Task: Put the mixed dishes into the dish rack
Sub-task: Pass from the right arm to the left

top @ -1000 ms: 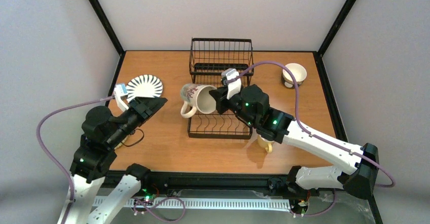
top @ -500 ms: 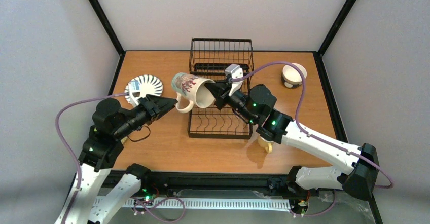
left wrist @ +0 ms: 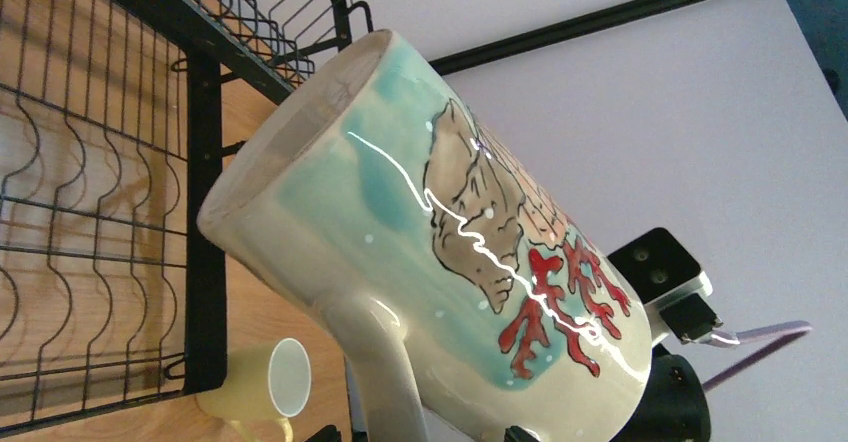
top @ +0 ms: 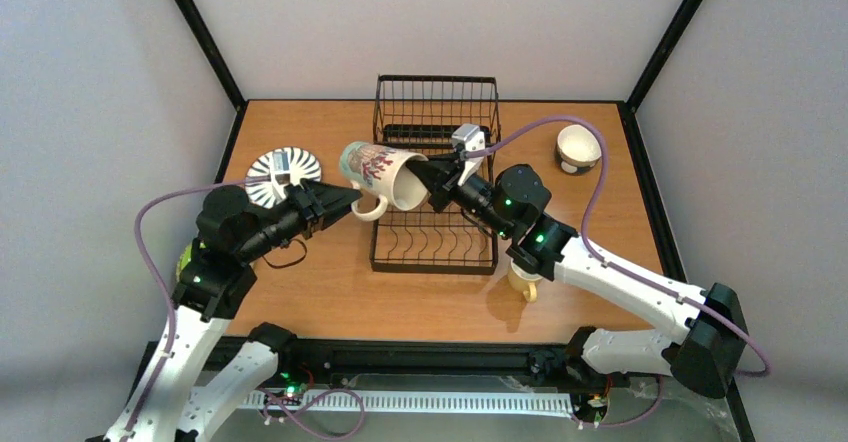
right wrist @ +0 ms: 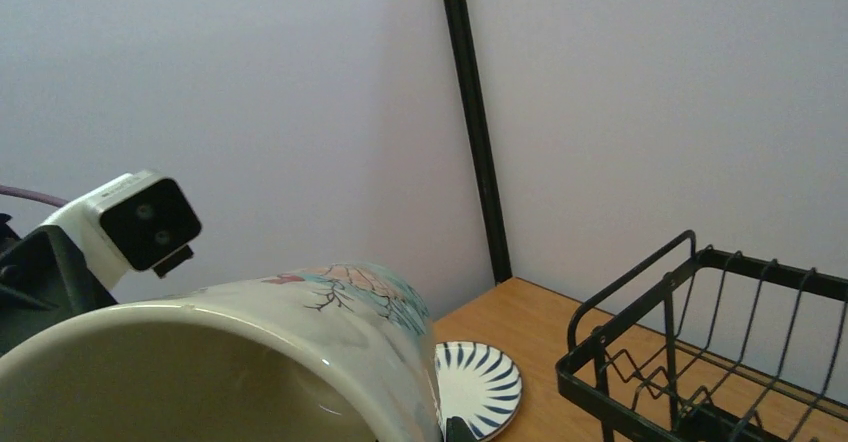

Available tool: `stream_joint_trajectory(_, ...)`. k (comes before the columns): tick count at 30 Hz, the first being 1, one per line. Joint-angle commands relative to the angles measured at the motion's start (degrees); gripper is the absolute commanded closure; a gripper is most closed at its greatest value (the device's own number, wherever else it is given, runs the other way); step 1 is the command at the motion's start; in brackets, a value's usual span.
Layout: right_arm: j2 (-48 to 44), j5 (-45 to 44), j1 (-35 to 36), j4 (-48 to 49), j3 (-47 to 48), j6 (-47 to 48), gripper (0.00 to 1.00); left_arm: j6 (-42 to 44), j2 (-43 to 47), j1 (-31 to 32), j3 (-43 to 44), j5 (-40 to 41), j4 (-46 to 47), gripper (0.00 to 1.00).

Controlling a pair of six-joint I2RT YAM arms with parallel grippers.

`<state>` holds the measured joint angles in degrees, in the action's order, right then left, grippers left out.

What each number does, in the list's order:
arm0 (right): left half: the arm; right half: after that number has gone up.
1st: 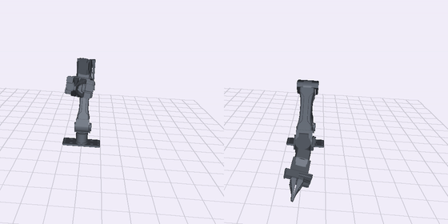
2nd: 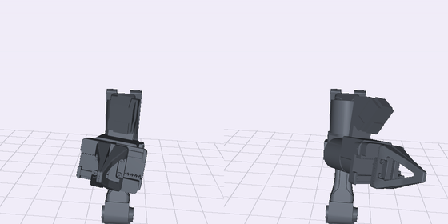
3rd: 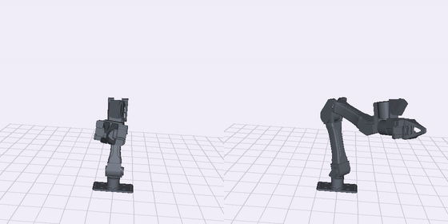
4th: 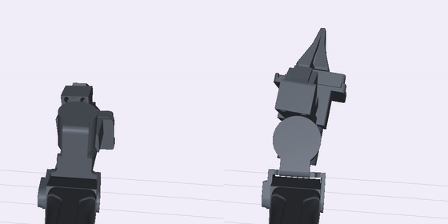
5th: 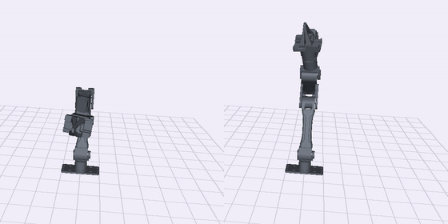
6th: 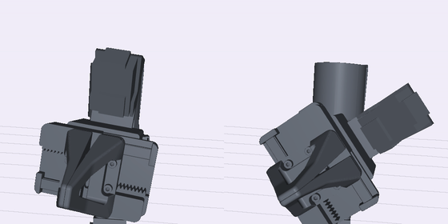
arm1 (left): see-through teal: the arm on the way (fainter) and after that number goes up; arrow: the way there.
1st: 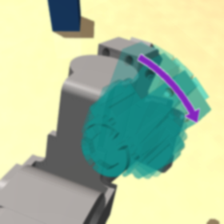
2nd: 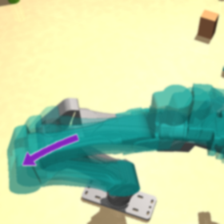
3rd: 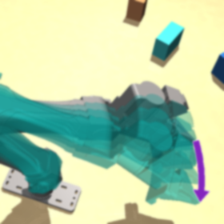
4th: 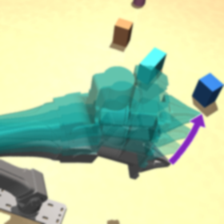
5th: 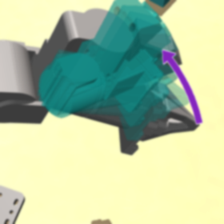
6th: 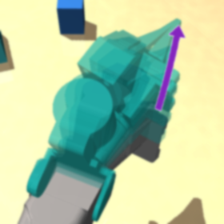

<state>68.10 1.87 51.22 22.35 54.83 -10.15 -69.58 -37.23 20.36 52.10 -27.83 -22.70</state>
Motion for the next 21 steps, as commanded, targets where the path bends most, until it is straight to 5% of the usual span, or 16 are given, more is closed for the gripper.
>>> stream_joint_trajectory(1, -0.6, 4.44, -1.61, 12.76, -0.08, -4.42, 0.98, -2.8, -0.74, 0.3, -1.75, -4.14, 6.86, 0.07)
stream_joint_trajectory(21, 6.56, 23.13, -10.38, 20.23, 0.11, -20.49, 0.98, -5.62, -3.99, 0.28, -4.81, -12.78, 25.2, 0.05)
